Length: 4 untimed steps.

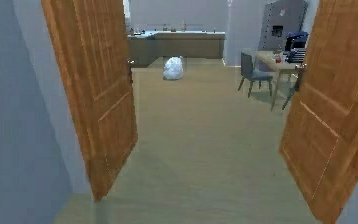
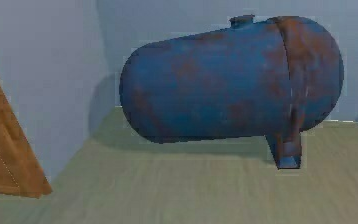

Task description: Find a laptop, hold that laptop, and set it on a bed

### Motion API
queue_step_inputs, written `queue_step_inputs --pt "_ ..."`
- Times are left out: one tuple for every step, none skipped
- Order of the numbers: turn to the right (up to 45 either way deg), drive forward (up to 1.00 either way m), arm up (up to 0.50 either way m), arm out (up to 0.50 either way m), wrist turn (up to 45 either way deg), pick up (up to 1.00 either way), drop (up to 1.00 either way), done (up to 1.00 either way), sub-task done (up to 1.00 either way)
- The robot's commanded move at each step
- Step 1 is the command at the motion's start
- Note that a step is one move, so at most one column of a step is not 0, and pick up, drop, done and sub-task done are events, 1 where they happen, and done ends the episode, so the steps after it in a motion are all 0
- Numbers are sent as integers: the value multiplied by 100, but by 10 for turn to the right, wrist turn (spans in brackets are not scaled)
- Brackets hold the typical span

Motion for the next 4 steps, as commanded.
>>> queue_step_inputs --pt "0 100 0 0 0 0 0 0 0" --pt "0 100 0 0 0 0 0 0 0" --pt "0 30 0 0 0 0 0 0 0" --pt "-330 0 0 0 0 0 0 0 0"
